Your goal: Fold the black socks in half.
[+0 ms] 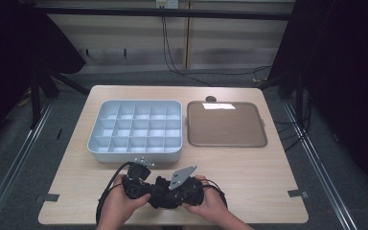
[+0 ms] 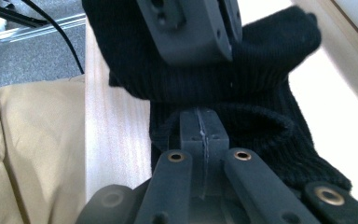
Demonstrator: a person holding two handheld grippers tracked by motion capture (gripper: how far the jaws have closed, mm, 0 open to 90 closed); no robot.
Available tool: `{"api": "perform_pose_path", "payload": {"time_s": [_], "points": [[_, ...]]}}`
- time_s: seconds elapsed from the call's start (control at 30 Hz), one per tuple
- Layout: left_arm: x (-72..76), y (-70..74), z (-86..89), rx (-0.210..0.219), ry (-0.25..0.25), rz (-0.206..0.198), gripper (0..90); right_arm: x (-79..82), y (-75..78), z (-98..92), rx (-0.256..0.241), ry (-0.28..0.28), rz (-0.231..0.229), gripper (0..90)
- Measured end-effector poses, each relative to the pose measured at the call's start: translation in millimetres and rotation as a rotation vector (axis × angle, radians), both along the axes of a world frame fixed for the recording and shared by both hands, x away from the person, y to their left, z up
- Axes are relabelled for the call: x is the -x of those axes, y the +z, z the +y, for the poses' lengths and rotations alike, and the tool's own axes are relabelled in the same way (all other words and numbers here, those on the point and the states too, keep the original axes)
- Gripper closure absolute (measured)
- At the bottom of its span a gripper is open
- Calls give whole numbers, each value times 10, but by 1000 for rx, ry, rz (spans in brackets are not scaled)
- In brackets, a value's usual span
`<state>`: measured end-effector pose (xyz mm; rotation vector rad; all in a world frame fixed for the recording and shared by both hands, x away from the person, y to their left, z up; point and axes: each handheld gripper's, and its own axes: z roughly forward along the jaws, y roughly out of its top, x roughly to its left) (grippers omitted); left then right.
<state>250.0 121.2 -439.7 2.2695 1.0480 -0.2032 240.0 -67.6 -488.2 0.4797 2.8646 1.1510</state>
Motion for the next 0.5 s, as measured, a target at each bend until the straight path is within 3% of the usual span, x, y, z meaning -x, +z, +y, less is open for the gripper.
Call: {"api": "perform_pose_path", "payload": {"time_s": [0.07, 0.27, 0.5], "points": [[-8, -10, -6, -5, -16, 0, 822, 4, 1, -1, 2, -2, 0, 900], [-29, -52, 9, -1, -1, 13, 824, -2, 30, -24, 6, -8, -4, 900], [-40, -54, 18, -4, 8, 17, 825, -79, 158, -189, -55, -42, -3, 900]]}}
